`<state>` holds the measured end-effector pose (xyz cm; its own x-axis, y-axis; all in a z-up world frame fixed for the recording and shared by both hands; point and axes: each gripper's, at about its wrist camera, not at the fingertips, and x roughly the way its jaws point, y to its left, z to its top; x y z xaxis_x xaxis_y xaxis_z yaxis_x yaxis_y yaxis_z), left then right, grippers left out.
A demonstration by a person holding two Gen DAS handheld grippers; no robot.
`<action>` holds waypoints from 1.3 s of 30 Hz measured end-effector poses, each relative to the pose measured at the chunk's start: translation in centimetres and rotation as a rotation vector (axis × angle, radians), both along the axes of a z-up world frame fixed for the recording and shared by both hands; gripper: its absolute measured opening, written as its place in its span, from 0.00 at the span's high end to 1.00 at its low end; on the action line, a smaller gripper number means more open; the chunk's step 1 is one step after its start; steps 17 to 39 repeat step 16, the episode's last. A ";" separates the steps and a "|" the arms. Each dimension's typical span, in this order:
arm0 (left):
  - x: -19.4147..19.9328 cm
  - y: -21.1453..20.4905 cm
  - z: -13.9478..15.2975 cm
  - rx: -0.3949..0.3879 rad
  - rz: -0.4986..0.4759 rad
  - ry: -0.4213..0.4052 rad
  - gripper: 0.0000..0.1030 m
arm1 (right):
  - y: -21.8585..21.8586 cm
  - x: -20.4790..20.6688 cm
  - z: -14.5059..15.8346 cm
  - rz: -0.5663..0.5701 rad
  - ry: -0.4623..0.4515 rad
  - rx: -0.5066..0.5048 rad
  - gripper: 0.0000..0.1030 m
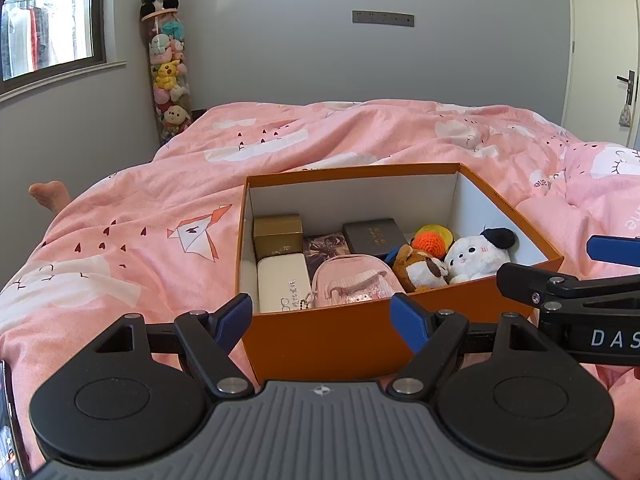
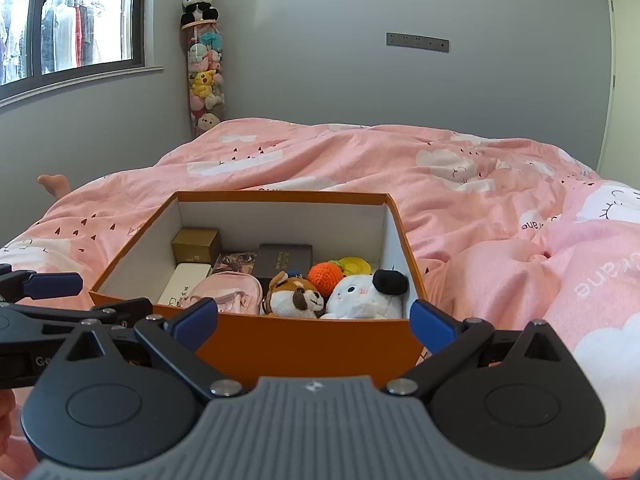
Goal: Organize objects
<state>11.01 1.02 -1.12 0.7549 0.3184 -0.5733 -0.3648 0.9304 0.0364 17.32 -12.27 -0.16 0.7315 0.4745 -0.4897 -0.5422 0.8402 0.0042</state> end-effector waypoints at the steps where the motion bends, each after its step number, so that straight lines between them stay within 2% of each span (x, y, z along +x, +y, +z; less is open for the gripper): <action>1: 0.0 0.0 0.0 0.001 0.000 0.000 0.11 | 0.0 0.0 0.0 0.000 0.001 0.001 0.01; 39: -0.1 0.1 -0.2 0.001 -0.002 0.003 0.11 | -0.1 -0.1 -0.4 -0.003 0.016 0.002 0.01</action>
